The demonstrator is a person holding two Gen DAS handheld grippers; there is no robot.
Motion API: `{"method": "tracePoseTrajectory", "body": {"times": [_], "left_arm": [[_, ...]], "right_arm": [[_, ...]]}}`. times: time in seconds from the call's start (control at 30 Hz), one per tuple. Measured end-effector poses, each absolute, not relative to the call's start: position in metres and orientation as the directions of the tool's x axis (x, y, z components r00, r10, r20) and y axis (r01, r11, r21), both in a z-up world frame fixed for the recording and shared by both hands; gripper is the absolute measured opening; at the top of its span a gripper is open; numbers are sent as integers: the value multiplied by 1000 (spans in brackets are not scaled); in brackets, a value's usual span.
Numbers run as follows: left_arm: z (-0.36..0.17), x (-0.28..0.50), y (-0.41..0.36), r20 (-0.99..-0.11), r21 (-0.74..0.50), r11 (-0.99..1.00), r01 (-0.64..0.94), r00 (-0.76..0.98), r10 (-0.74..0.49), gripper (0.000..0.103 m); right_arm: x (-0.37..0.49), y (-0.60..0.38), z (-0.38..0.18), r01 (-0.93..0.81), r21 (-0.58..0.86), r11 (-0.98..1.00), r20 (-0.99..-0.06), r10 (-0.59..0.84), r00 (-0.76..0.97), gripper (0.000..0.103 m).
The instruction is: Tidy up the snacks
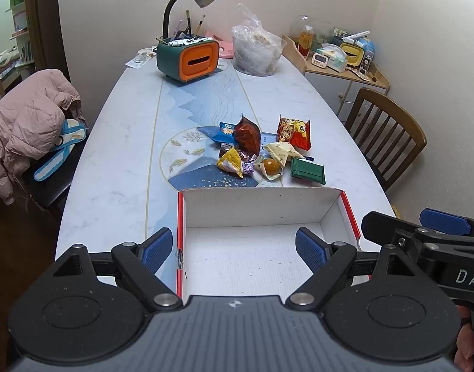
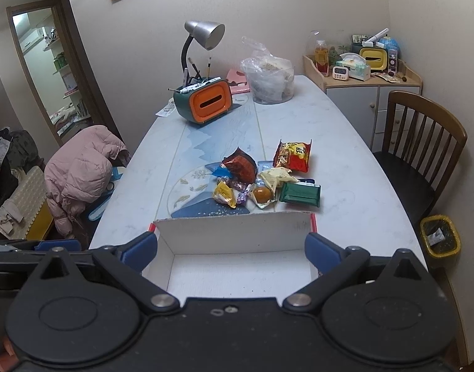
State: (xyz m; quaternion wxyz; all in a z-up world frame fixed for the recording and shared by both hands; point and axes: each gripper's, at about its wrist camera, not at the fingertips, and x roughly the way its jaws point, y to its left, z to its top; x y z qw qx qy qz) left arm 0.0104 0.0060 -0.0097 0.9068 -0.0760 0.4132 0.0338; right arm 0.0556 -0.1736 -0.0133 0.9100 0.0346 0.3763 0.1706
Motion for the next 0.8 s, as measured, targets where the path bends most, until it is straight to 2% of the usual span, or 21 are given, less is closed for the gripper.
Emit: {"method": "tracePoseTrajectory", "body": {"times": [0.8], "left_arm": [[1, 6, 9, -745, -96, 988, -121, 667, 9, 87]], "right_arm": [[48, -171, -6, -287, 191, 939, -653, 340, 677, 100]]}}
